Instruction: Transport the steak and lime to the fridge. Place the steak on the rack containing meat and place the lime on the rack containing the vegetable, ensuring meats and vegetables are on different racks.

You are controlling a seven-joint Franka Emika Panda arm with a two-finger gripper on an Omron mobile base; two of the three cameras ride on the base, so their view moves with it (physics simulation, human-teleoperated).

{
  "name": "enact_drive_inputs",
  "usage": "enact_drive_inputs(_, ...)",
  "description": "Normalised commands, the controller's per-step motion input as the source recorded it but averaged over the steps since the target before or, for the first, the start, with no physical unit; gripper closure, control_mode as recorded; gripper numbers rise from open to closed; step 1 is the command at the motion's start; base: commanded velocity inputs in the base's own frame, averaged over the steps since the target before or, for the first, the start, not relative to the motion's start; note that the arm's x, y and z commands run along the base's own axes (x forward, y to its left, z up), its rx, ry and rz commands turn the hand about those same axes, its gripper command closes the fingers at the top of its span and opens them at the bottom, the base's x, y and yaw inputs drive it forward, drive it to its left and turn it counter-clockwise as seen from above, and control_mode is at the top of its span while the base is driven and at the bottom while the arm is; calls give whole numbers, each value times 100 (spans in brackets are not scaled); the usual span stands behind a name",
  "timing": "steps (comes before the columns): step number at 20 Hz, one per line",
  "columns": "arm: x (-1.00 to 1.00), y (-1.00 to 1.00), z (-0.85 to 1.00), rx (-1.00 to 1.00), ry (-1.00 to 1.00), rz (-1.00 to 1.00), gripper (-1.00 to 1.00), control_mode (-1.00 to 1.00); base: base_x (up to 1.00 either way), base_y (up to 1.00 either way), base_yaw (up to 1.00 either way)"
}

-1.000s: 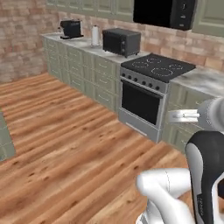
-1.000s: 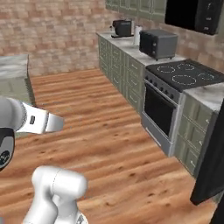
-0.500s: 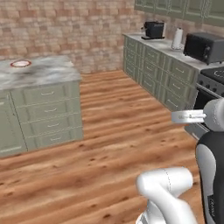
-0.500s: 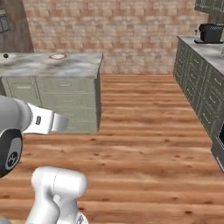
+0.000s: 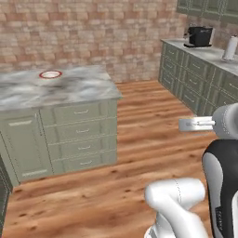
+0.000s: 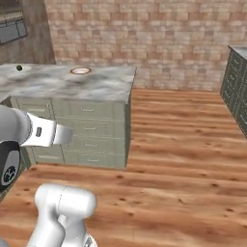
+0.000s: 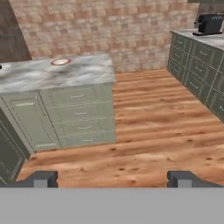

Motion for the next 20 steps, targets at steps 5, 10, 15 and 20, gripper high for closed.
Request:
enact_drive_inputs(5, 0, 0, 0, 0, 0, 0, -100, 100, 100, -82, 32)
enact_drive_inputs(10, 0, 0, 0, 0, 0, 0, -100, 100, 100, -98, 29)
enact_drive_inputs(15, 0, 0, 0, 0, 0, 0, -100, 100, 100, -100, 9)
enact_drive_inputs(20, 0, 0, 0, 0, 0, 0, -100, 100, 100, -100, 14)
